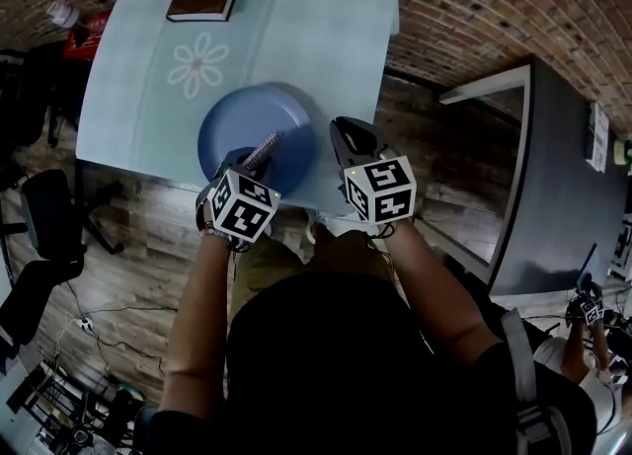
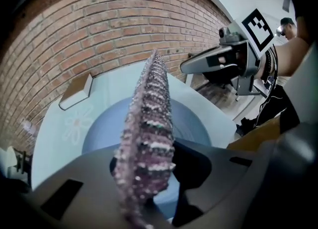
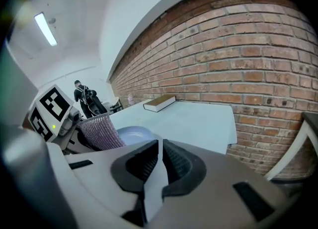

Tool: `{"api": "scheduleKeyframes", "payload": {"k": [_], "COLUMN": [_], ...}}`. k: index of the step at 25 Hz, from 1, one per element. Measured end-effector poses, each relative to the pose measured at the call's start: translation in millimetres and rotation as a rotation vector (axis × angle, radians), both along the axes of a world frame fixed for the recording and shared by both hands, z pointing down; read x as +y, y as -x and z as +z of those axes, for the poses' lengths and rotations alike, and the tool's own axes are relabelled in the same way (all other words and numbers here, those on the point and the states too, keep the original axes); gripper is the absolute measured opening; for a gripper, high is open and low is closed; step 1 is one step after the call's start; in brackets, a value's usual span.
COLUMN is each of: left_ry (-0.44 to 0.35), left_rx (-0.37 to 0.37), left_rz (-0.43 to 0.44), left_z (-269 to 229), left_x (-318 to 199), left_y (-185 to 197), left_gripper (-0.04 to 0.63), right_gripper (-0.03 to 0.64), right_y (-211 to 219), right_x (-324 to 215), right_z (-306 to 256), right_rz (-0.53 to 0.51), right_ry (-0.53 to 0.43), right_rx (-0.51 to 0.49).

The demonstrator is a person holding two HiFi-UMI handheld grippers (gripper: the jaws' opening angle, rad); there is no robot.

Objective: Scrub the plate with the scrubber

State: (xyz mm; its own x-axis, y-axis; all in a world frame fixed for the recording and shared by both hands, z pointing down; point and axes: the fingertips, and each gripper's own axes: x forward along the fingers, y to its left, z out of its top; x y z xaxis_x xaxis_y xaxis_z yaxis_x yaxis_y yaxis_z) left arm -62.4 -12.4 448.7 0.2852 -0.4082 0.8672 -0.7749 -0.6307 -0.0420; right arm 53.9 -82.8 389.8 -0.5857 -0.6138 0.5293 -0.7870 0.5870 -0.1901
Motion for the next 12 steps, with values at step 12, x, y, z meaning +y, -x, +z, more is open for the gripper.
{"api": "scheduleKeyframes", "payload": {"k": [12], "left_ry": [-0.338], "left_rx": [0.191], "left_rz": [-0.096], "left_z": [-119.8], "left_x": [-25.0], "left_y": [22.4], "left_gripper": [0.078], "right_gripper": [0.054], "right_y": [23.1], "right_x": [8.0], "right_z": [-77.2], "right_rz": [0.003], "right_ry": [-0.153], "right_rx": [-0.020]}}
